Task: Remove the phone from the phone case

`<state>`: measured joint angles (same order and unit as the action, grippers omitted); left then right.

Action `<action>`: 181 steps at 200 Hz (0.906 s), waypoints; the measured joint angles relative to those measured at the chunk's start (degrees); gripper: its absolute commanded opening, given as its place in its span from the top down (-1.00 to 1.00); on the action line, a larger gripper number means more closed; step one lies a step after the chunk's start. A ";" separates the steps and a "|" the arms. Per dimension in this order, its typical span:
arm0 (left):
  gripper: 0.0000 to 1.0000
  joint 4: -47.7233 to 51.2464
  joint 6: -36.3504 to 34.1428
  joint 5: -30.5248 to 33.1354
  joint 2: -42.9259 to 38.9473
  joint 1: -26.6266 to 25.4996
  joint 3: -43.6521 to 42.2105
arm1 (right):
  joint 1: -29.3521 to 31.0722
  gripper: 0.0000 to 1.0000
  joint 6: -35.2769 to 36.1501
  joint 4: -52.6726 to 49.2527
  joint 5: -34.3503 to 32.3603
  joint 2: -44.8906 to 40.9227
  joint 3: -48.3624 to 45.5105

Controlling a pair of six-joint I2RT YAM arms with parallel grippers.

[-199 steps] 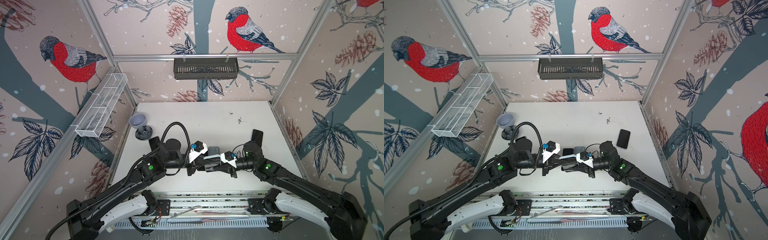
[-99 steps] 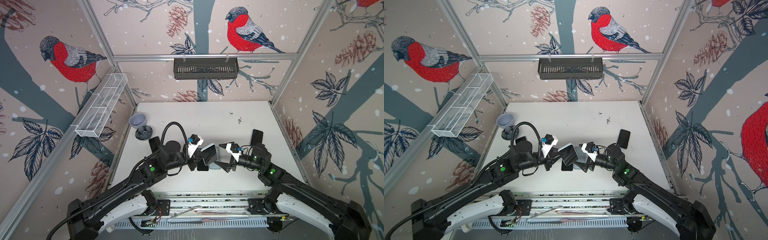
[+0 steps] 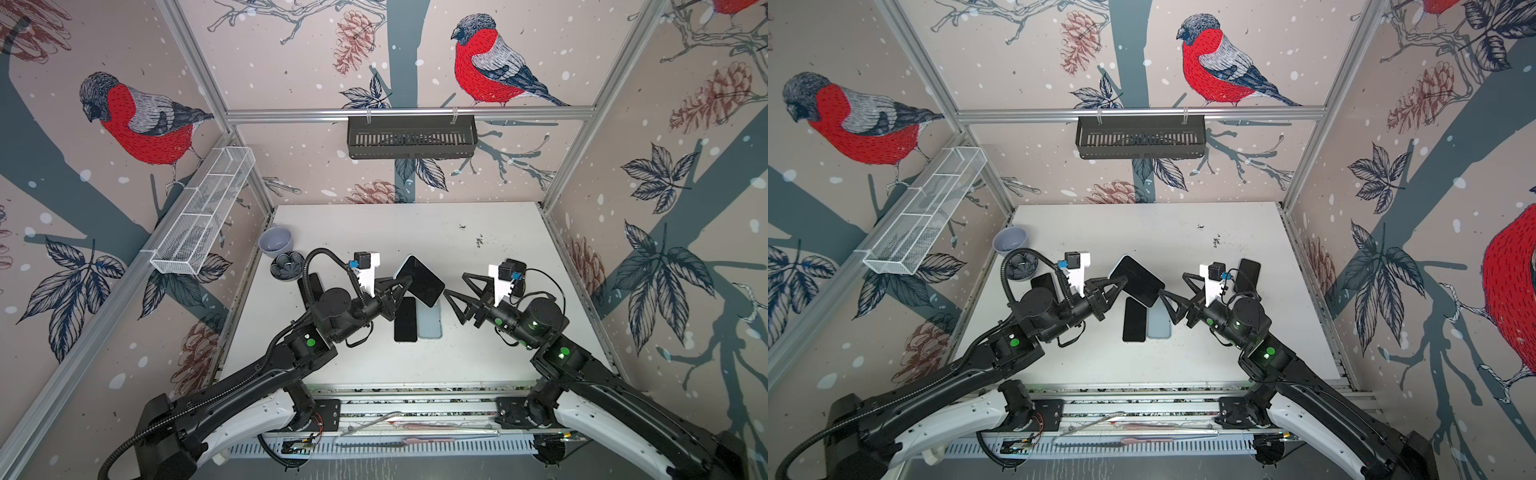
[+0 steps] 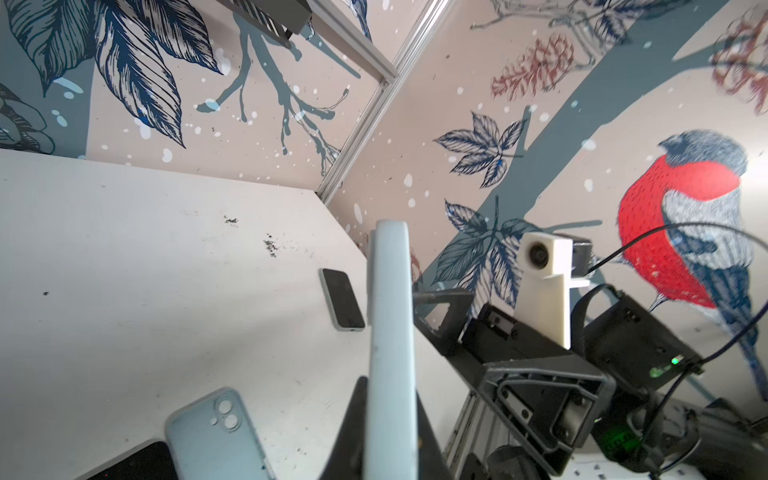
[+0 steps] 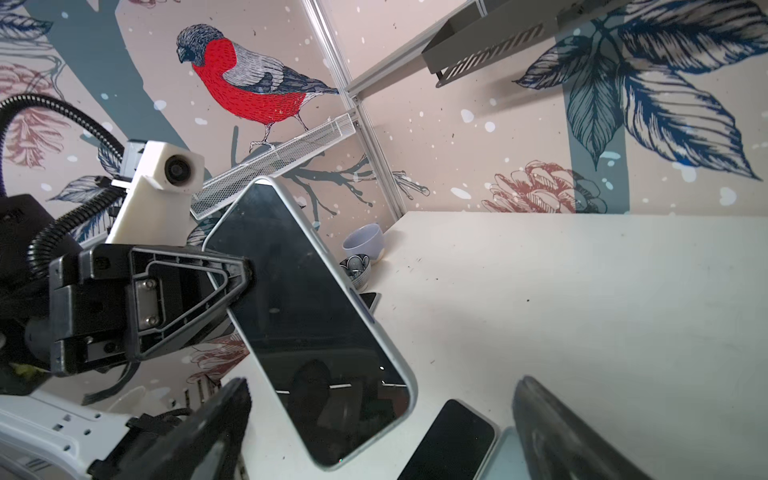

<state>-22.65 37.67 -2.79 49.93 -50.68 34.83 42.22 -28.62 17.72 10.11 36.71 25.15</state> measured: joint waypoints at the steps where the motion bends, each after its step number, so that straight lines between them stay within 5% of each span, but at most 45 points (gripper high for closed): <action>1: 1.00 -0.39 0.26 0.07 -0.04 0.00 -0.11 | 0.00 -1.00 -0.13 -0.04 0.00 -0.04 -0.02; 61: 1.00 -12.52 11.34 2.80 -1.20 0.00 -5.51 | 0.00 -0.88 -11.06 6.47 4.13 -2.12 -8.35; 98: 1.00 -17.97 16.50 2.82 -0.37 0.00 -7.13 | 0.11 -0.63 -15.23 15.19 7.82 -0.28 -11.87; 181: 1.00 -23.23 21.00 2.67 1.11 0.00 -8.57 | 2.36 -0.27 -17.75 27.28 13.22 2.29 -13.38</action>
<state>-45.89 58.67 -0.12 51.05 -50.68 26.26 44.58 -46.37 44.99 23.33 39.00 11.77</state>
